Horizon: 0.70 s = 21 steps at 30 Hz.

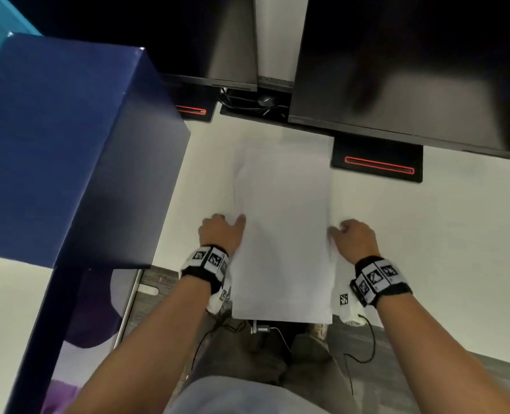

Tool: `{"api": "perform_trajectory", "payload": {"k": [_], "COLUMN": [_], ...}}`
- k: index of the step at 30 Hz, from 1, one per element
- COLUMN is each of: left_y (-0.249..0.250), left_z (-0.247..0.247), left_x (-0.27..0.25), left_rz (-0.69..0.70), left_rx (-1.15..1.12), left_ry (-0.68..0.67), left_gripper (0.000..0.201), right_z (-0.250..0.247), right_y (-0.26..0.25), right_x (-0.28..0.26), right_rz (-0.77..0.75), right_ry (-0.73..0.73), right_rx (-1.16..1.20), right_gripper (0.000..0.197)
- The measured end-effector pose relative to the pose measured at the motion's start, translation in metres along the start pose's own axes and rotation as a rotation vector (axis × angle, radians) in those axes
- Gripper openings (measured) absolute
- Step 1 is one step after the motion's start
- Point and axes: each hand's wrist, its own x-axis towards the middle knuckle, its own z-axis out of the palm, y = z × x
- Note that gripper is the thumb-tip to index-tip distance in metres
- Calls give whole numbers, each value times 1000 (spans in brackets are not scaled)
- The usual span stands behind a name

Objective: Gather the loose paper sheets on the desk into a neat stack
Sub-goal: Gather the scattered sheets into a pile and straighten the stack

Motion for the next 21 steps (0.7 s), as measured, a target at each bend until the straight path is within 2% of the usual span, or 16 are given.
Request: {"api": "perform_trajectory", "payload": {"k": [4, 7, 9, 12, 14, 16, 17, 19, 21], "left_y": [35, 64, 78, 77, 63, 48, 43, 38, 31], "left_z": [5, 22, 23, 4, -13, -26, -29, -33, -37], "left_x": [22, 19, 20, 38, 53, 55, 52, 38, 23], "left_rz": [32, -13, -79, -160, -159, -99, -39, 65, 149], "left_rx": [19, 52, 16, -261, -415, -457, -473, -500, -490], "left_ry": [157, 92, 57, -52, -210, -343, -365, -342, -294], "left_gripper": [95, 109, 108, 96, 87, 73, 62, 38, 30], "right_z": [16, 34, 36, 23, 13, 11, 12, 15, 15], "right_y": [-39, -77, -93, -89, -77, -67, -64, -58, -53], "right_x": [35, 40, 46, 63, 72, 70, 65, 54, 36], "right_rz": [168, 243, 294, 303, 259, 210, 168, 73, 21], "right_ry": [132, 151, 118, -5, -111, -128, -116, -114, -154], "right_rx": [-40, -59, 13, 159, 269, 353, 396, 547, 708], "right_gripper": [84, 96, 100, 100, 93, 94, 93, 73, 55]}}
